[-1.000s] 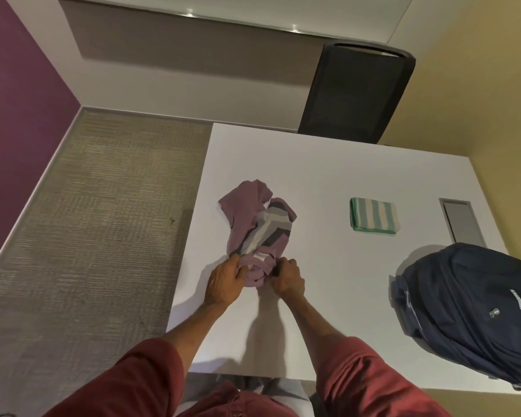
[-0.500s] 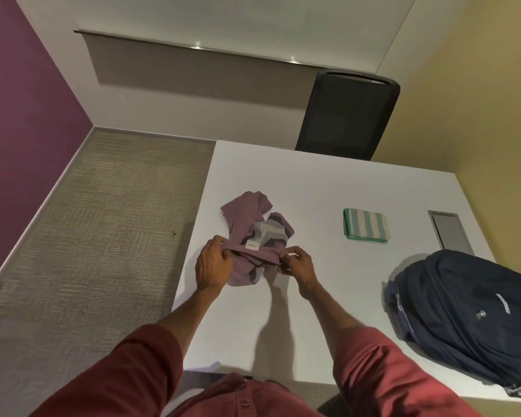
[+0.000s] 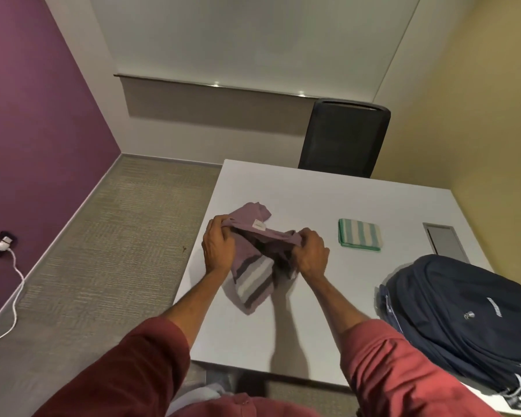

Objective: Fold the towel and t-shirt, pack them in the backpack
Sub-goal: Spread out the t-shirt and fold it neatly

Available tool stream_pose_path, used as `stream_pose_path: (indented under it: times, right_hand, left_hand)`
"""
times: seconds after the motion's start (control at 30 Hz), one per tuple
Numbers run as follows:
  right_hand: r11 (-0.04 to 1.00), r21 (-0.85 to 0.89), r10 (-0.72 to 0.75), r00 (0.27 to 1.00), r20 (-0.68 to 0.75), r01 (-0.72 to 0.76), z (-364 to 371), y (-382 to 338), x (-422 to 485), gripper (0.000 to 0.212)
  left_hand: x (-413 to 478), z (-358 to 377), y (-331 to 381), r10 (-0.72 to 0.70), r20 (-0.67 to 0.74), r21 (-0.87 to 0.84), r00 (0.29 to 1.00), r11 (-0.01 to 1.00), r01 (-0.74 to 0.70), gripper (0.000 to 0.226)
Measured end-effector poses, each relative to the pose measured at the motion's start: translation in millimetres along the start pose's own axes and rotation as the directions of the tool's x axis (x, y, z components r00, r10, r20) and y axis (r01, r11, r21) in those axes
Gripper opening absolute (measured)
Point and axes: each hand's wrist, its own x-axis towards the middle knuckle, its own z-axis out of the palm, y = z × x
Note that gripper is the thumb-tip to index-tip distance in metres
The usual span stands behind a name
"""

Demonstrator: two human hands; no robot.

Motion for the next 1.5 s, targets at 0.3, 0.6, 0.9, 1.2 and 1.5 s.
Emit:
stream_pose_path:
  times: [0.3,0.6,0.9,1.2,1.5]
  right_hand:
    - [0.961,0.204,-0.124,0.951,-0.283,0.186,-52.1,-28.6,4.8,0.019]
    - [0.891,0.331,-0.15,0.889,-0.432,0.311,-116.1,-79.1,14.9,0.019]
    - [0.864,0.336,-0.143,0.824,-0.549,0.374,-158.7,-111.1,9.4,0.021]
    - [0.899,0.214,-0.156,0.736,-0.659,0.382,-174.4,-127.2,-6.5,0.022]
    - [0.941,0.092,-0.153,0.655,-0.74,0.325,-186.0,-146.4,-21.5,0.033]
  left_hand:
    - [16.8,-32.0,51.0,0.1,-0.107,-0.031,0.989,0.994,-0.104,0.025]
    - [48.7,-78.2,109.1,0.309,-0.109,0.065,0.945,0.951,-0.303,0.02]
    - [57.5,-110.1,142.2,0.342,-0.211,0.068,0.916,0.94,-0.335,0.021]
    - [71.2,-146.1,162.0,0.363,-0.271,0.07,0.892,0.931,-0.358,0.02]
    - [89.0,-181.7,149.7,0.407,-0.128,0.289,0.905,0.888,-0.358,0.024]
